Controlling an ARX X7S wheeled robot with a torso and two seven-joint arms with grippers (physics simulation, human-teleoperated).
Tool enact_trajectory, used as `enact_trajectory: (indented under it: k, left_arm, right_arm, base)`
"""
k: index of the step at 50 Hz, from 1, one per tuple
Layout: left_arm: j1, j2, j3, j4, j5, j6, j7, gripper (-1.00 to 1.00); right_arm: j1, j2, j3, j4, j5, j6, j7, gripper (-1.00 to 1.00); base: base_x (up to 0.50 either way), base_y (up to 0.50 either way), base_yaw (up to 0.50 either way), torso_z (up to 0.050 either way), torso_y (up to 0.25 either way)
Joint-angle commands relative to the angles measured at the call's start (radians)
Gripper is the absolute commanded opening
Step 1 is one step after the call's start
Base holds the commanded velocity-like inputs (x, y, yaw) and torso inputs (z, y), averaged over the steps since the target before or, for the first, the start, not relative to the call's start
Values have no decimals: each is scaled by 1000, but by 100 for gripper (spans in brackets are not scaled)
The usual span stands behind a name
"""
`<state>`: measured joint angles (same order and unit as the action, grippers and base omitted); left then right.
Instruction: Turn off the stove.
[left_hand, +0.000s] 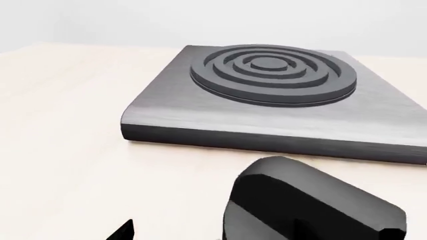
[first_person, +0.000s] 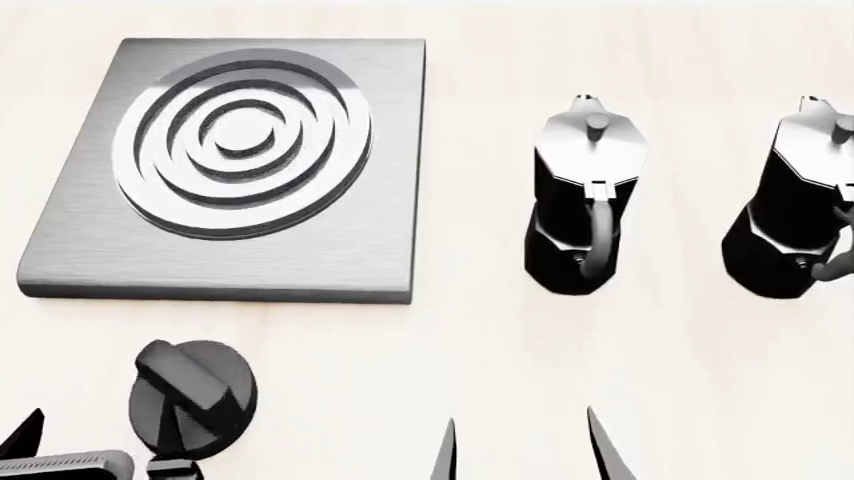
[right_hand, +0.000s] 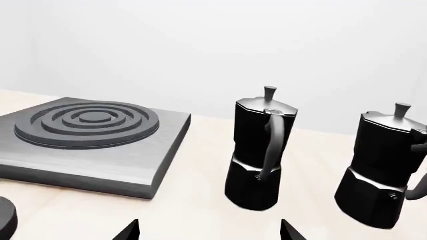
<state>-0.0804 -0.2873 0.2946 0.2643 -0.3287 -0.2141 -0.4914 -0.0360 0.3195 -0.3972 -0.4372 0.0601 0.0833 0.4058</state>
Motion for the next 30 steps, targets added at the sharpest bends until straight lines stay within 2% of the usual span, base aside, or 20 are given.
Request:
enact_trajectory:
  k: [1, 30]
  left_arm:
    - [6, -21, -49, 10, 17, -21, -43, 100]
    - [-100, 1, -28, -120, 19, -29, -30, 100]
  right_arm:
    - [0, 3, -3, 0, 0, -2, 4, 100]
    - [4, 9, -10, -1, 6, -3, 10, 100]
  base:
    - [0, 0, 0, 0, 0]
    - [0, 0, 0, 0, 0]
